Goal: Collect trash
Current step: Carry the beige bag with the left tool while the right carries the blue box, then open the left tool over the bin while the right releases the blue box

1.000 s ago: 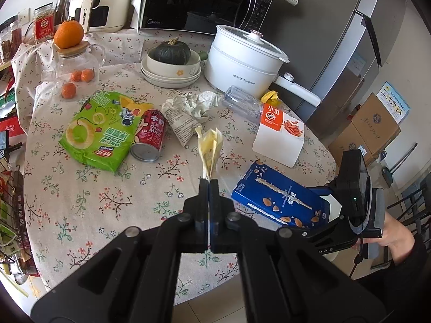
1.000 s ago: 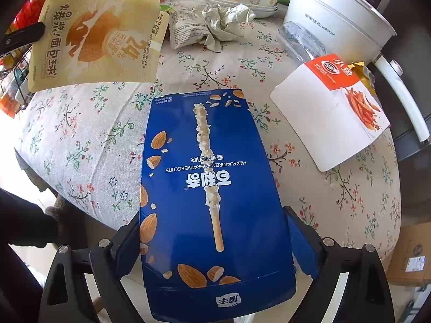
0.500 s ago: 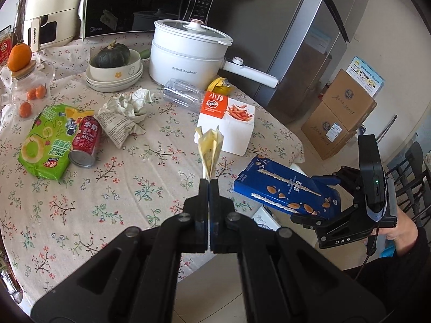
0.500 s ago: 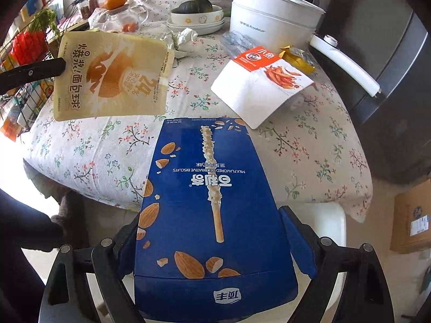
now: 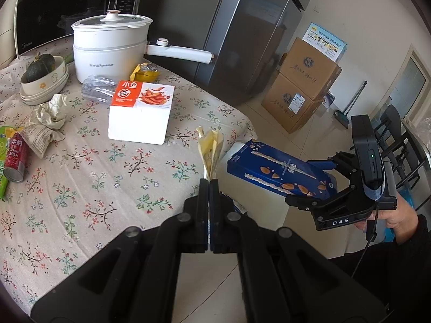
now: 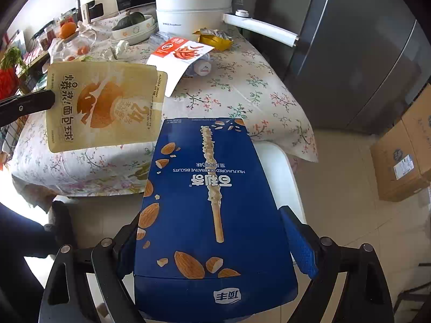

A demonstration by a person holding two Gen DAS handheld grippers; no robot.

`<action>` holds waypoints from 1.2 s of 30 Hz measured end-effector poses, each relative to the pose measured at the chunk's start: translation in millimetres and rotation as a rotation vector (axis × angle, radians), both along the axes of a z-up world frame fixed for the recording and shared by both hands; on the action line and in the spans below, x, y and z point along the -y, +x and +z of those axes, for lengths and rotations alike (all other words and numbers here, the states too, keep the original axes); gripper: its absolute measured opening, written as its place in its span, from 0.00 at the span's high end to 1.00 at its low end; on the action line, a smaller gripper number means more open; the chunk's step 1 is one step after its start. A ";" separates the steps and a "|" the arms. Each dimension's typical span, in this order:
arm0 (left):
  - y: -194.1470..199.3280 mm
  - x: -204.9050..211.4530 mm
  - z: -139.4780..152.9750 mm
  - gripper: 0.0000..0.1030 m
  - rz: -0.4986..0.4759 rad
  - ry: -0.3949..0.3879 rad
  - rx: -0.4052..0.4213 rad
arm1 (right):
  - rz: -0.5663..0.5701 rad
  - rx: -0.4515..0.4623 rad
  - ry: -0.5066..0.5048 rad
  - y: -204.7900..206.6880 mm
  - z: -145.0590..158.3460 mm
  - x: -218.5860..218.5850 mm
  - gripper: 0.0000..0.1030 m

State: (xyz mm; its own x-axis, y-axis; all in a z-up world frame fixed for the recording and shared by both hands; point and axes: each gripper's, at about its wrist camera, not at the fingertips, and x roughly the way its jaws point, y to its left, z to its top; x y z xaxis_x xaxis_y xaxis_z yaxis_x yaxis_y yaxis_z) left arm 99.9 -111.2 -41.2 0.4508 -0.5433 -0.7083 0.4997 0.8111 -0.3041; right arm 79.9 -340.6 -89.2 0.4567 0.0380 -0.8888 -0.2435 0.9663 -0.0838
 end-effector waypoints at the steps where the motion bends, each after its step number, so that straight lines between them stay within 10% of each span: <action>1: -0.6 6.9 -2.1 1.00 -0.011 0.005 0.000 | -0.011 -0.004 -0.003 -3.5 -0.8 5.2 0.10; 17: 8.0 71.6 -48.1 0.98 -0.076 0.084 -0.027 | -0.082 -0.114 -0.067 -29.4 -39.6 54.5 0.10; 27: 13.9 51.1 -39.8 0.35 -0.001 0.130 0.031 | -0.063 -0.144 -0.086 -20.0 -49.0 49.6 0.09; 36: 19.0 16.9 -30.5 0.13 0.103 0.190 0.052 | -0.055 -0.157 -0.071 -11.5 -50.9 39.4 0.04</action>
State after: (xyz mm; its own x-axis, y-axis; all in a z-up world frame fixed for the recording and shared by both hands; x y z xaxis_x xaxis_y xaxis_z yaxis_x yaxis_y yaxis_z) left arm 118.9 -128.2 -71.7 0.5355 -0.3512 -0.7680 0.4222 0.8989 -0.1167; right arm 68.5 -380.0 -140.1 0.3114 -0.0487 -0.9490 -0.2064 0.9714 -0.1176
